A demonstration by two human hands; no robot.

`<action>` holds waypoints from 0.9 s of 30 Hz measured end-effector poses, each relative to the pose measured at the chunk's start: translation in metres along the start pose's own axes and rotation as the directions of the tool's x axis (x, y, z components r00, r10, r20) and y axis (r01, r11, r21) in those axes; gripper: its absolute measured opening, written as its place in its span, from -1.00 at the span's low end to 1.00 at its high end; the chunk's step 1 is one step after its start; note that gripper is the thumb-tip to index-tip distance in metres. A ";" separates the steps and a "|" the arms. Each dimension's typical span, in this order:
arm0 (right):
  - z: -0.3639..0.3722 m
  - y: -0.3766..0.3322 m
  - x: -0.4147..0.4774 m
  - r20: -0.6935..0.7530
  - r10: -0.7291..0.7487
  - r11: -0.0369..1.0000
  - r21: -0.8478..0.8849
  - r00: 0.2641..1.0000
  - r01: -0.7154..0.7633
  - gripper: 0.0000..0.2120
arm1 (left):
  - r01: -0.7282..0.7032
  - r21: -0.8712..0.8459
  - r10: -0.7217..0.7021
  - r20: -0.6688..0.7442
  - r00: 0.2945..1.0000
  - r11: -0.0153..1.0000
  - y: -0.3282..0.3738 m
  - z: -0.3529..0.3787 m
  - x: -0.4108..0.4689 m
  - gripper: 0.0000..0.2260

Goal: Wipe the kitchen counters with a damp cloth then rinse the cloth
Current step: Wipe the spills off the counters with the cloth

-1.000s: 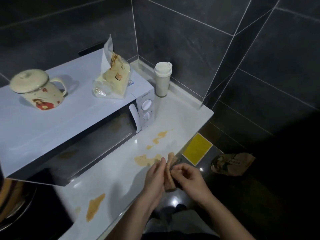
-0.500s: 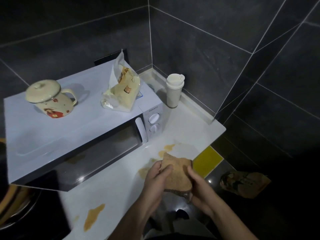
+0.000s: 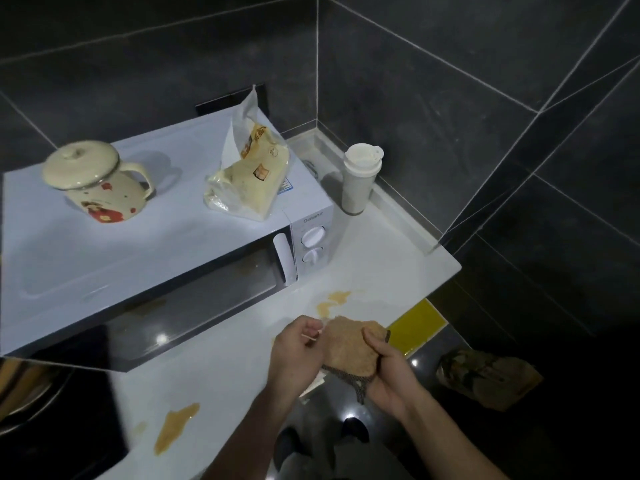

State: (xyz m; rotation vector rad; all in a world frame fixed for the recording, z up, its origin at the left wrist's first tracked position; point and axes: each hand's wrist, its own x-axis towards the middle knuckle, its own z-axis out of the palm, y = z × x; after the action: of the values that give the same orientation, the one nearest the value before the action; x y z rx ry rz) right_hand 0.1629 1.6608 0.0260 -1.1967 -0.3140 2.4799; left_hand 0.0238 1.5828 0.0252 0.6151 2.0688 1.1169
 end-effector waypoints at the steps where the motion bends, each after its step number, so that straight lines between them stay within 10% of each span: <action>1: -0.001 -0.002 0.004 -0.036 0.005 1.000 -0.025 0.999 -0.006 -0.59 | 0.015 0.030 -0.015 0.001 1.000 0.999 -0.007 0.000 0.004 -0.93; 4: -0.008 -0.024 0.015 -0.128 -0.044 0.999 -0.014 0.991 0.042 -0.63 | -0.004 0.278 -0.003 0.023 1.000 0.961 -0.023 -0.002 0.014 -0.80; 9: -0.016 -0.091 0.048 -0.274 -0.399 0.884 -0.369 0.875 0.287 -0.65 | 0.034 0.708 -0.141 0.092 0.986 0.705 -0.047 -0.019 0.031 0.09; 12: -0.025 -0.117 0.088 -0.098 -0.688 0.448 -0.836 0.720 0.315 -0.64 | 0.046 0.836 -0.228 0.095 0.969 0.546 -0.065 -0.028 0.037 0.38; 14: -0.036 -0.117 0.116 0.012 -0.672 0.223 -0.950 0.741 0.217 -0.63 | 0.017 0.862 -0.249 0.128 0.960 0.507 -0.071 -0.029 0.037 0.40; 17: -0.045 -0.090 0.148 0.108 -0.618 0.019 -0.988 0.779 0.152 -0.59 | -0.019 0.866 -0.248 0.165 0.955 0.500 -0.073 -0.027 0.039 0.40; 21: -0.049 -0.049 0.155 0.515 -0.266 -0.536 -0.781 0.815 0.319 -0.50 | -0.028 0.869 -0.230 0.162 0.960 0.494 -0.076 -0.027 0.040 0.38; 27: -0.063 -0.113 0.175 0.260 -0.506 -0.435 -0.900 0.822 0.017 -0.58 | -0.013 0.879 -0.249 0.148 0.957 0.476 -0.081 -0.025 0.042 0.42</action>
State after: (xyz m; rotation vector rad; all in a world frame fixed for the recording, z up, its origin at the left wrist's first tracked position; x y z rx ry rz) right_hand 0.1381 1.8386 -0.0962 -1.4803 -2.6731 0.7781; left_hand -0.0283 1.5569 -0.0488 0.9998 2.2944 -0.2468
